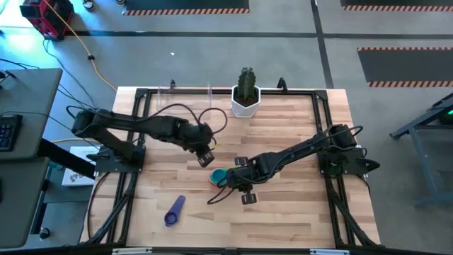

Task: Nest measuring cups in basket
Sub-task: Stack the light blue measuring cup on top of the green measuring cup

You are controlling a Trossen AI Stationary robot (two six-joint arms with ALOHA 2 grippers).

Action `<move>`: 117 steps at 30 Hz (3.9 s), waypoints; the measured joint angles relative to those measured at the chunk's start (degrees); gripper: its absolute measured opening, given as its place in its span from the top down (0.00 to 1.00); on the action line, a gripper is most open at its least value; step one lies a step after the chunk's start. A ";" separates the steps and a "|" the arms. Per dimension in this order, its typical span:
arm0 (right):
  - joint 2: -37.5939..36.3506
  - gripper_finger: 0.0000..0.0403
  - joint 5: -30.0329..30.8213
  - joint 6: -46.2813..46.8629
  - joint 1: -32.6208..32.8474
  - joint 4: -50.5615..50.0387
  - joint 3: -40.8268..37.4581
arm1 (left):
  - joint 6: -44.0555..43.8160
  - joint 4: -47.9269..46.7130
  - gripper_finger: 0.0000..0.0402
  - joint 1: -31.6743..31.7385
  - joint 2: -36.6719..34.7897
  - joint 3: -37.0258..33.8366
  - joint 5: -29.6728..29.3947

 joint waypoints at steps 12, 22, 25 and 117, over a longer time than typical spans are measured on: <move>1.38 0.90 2.00 8.57 -0.03 3.38 -1.51 | 9.47 4.37 0.80 5.53 10.88 -0.10 9.11; 3.82 0.90 5.07 16.26 -0.92 1.65 -1.47 | 12.19 8.09 0.80 6.00 17.61 -0.18 15.27; 3.82 0.90 5.30 17.88 -1.60 1.34 -1.47 | 13.04 9.96 0.80 5.72 18.76 -0.06 16.27; -2.49 0.90 3.60 23.09 -0.77 3.40 -1.36 | -33.79 -23.51 0.80 -21.86 -8.72 -1.92 10.52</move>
